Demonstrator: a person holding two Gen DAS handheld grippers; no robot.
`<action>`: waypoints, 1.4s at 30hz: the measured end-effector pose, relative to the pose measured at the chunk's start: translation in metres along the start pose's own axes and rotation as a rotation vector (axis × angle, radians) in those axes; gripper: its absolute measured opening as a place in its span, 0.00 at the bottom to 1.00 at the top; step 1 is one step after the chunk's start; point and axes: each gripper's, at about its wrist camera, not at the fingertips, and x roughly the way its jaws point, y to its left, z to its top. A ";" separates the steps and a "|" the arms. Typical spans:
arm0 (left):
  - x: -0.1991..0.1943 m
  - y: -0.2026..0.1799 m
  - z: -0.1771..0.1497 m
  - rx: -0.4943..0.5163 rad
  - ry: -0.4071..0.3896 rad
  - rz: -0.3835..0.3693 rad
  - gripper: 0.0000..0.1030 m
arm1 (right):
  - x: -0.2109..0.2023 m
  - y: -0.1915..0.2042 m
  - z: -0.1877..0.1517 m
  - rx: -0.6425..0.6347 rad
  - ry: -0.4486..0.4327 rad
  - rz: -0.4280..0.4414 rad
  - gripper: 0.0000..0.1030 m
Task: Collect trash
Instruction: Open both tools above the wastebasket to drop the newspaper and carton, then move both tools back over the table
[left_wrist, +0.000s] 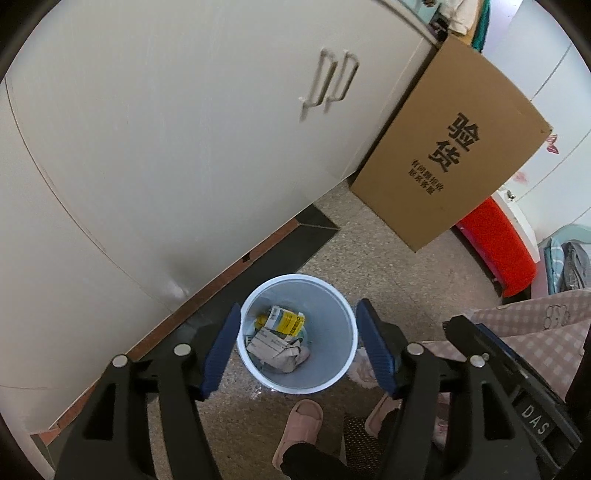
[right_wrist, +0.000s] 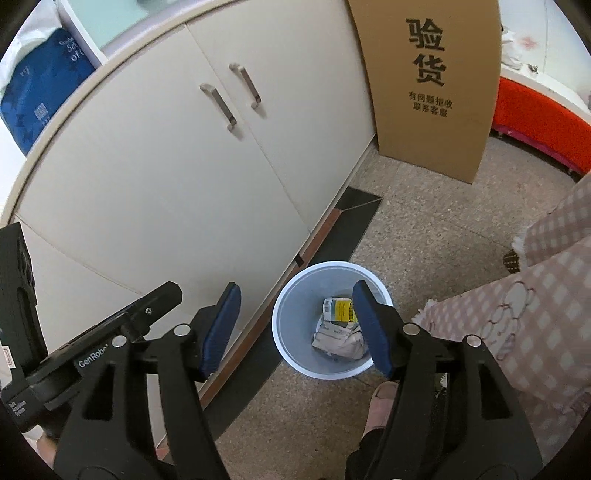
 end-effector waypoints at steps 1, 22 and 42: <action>-0.006 -0.003 0.000 0.005 -0.008 -0.003 0.63 | -0.009 0.000 -0.001 0.001 -0.013 -0.001 0.61; -0.182 -0.138 -0.044 0.193 -0.195 -0.226 0.74 | -0.271 -0.062 -0.024 0.069 -0.394 -0.079 0.65; -0.206 -0.380 -0.166 0.568 -0.004 -0.431 0.76 | -0.419 -0.289 -0.128 0.420 -0.502 -0.337 0.65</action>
